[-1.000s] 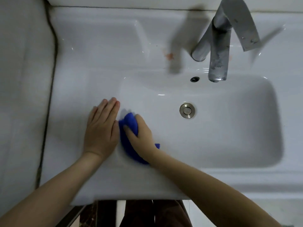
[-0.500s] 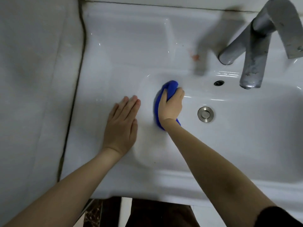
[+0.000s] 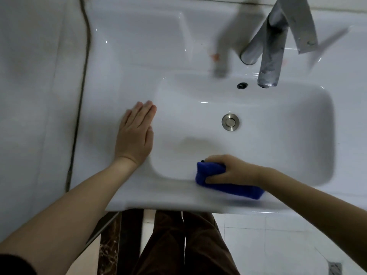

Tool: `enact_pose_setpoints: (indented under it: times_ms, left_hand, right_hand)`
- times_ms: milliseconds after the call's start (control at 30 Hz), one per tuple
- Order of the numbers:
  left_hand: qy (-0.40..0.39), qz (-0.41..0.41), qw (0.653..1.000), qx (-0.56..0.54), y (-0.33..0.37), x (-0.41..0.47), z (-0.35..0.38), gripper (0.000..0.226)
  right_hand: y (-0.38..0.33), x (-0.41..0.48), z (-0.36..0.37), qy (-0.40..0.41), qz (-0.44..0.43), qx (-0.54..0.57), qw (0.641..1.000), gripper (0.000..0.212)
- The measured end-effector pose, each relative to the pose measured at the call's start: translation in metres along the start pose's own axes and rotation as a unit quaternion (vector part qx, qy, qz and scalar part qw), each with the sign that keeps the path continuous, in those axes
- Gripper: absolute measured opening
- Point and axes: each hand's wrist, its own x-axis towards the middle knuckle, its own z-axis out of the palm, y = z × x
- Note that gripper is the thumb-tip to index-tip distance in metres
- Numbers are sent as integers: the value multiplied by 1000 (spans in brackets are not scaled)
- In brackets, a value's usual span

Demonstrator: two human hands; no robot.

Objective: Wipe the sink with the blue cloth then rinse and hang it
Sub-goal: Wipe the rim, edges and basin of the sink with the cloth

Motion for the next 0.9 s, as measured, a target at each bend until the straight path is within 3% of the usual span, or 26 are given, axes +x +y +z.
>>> enact_pose_setpoints:
  times_ms: [67, 133, 200, 267, 300, 400, 467, 567, 800, 900]
  left_hand:
    - [4, 4, 1000, 0, 0, 0, 0, 55]
    - [5, 7, 1000, 4, 0, 1, -1, 55]
    - [2, 7, 1000, 8, 0, 1, -1, 56]
    - [2, 9, 1000, 8, 2, -1, -2, 55]
    - [3, 10, 1000, 8, 2, -2, -2, 55]
    - [12, 6, 1000, -8, 4, 1, -5, 54]
    - [25, 19, 999, -25, 8, 10, -9, 53]
    - [46, 56, 997, -28, 17, 38, -17, 53]
    - [49, 42, 998, 29, 2, 107, -15, 54]
    - [66, 85, 993, 55, -18, 112, -7, 50]
  right_hand:
    - [29, -23, -19, 68, 63, -44, 995, 16]
    - [59, -35, -41, 124, 147, -160, 968, 13]
    - [79, -39, -57, 156, 223, -323, 906, 16]
    - [88, -41, -68, 224, 254, -371, 865, 21]
    - [87, -39, -72, 274, 250, -335, 866, 21]
    - [65, -27, -74, 436, 168, -86, 880, 25]
    - [37, -11, -70, 505, 87, 44, 857, 19]
    - [-8, 21, -69, 554, -14, 156, 818, 11]
    - [-72, 92, -93, 606, -102, 115, 781, 11]
    - [-77, 110, -124, 646, -57, 36, 760, 23]
